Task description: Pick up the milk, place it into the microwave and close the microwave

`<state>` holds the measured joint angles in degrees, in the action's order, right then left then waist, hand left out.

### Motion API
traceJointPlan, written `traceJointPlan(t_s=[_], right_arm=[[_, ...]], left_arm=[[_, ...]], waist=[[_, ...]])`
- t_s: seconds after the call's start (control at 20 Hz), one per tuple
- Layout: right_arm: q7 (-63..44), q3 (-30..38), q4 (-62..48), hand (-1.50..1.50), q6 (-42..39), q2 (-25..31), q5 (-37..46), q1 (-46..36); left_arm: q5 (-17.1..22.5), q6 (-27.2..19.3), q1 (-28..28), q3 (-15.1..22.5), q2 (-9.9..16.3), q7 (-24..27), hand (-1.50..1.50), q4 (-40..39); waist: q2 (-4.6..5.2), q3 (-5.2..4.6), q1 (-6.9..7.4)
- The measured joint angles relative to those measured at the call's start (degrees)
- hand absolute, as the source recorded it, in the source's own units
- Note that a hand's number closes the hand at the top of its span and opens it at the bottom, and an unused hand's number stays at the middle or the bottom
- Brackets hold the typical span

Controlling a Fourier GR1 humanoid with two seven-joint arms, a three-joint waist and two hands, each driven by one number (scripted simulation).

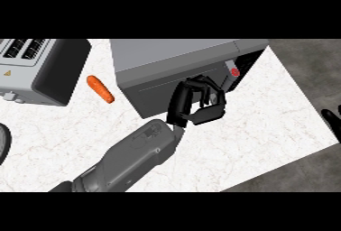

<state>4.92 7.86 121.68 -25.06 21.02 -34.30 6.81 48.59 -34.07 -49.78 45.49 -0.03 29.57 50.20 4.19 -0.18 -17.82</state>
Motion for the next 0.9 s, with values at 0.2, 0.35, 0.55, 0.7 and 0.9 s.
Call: traceJointPlan(t_s=[0.2,0.35,0.55,0.7,0.9], right_arm=[[-0.77,0.52,0.18,-1.5,0.1,0.67,-1.54,-0.63],[-1.35,1.02,0.27,-1.5,0.37,1.19,-2.46,-1.18],[-2.09,1.6,0.52,-1.5,0.55,1.97,-3.55,-1.78],[-2.61,2.26,0.51,-1.5,0.6,2.66,-4.51,-2.17],[-3.31,2.69,0.46,-1.5,0.78,3.43,-5.49,-3.05]], left_arm=[[1.16,-0.03,-0.06,0.25,0.02,1.88,1.5,-0.41],[1.97,0.23,-0.19,0.49,0.0,3.13,1.5,-0.7],[2.93,-0.04,-0.21,0.69,0.02,4.68,1.5,-1.11],[3.66,-0.43,-0.25,0.79,0.01,5.59,1.5,-1.33],[4.52,-0.33,-0.52,1.26,0.01,6.78,1.5,-1.53]], waist=[[0.03,0.04,-0.28],[0.11,0.05,-0.29],[0.08,0.07,-0.62],[0.06,0.11,-0.83],[0.23,0.12,-0.75]])
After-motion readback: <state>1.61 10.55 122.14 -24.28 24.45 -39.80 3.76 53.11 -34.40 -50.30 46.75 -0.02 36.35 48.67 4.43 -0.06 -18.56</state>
